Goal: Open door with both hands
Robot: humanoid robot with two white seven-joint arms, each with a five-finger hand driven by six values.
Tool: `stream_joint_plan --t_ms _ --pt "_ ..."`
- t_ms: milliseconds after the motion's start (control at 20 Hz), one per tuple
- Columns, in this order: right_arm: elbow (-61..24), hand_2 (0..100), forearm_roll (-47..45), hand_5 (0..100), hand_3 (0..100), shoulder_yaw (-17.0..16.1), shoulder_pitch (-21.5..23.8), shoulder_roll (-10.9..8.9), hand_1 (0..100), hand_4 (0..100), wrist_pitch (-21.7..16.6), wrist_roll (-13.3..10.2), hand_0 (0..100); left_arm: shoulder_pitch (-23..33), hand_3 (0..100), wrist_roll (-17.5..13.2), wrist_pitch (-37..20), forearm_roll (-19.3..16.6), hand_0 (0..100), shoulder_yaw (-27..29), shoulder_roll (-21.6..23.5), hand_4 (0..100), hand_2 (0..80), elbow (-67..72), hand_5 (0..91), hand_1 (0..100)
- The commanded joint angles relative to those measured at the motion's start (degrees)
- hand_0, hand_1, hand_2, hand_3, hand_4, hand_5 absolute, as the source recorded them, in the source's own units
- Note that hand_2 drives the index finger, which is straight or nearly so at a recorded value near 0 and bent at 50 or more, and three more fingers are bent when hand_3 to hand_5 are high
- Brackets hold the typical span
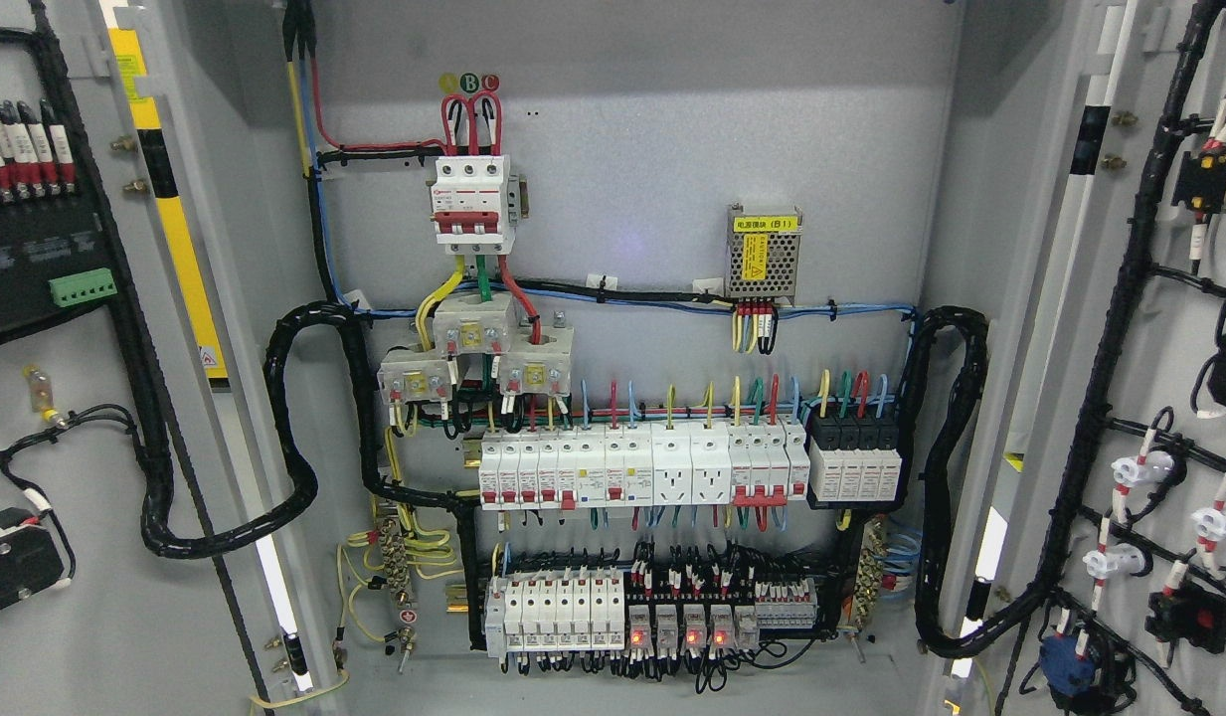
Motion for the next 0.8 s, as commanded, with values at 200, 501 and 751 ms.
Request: stream_joint_plan --t_ms 200,501,751 --pt "62.7 0 8.6 0 0 6.5 -12.4 10.01 1 0 0.9 -6.4 22 -6.6 0 8.2 -0.9 -6.3 0 -8.8 -0.2 0 0.0 61.3 0.0 0" --pt "67.0 0 16.2 0 0 6.1 -16.1 10.10 1 0 12.3 -11.4 22 -5.7 0 18.6 -0.4 -6.3 0 -21.4 -0.1 0 0.0 68.4 0.0 0" --pt "67.0 0 16.6 0 0 5.9 -19.4 10.28 1 0 22.2 -14.3 22 -6.1 0 21.5 0.0 -6.1 0 -23.2 0.8 0 0.0 69.6 0.0 0"
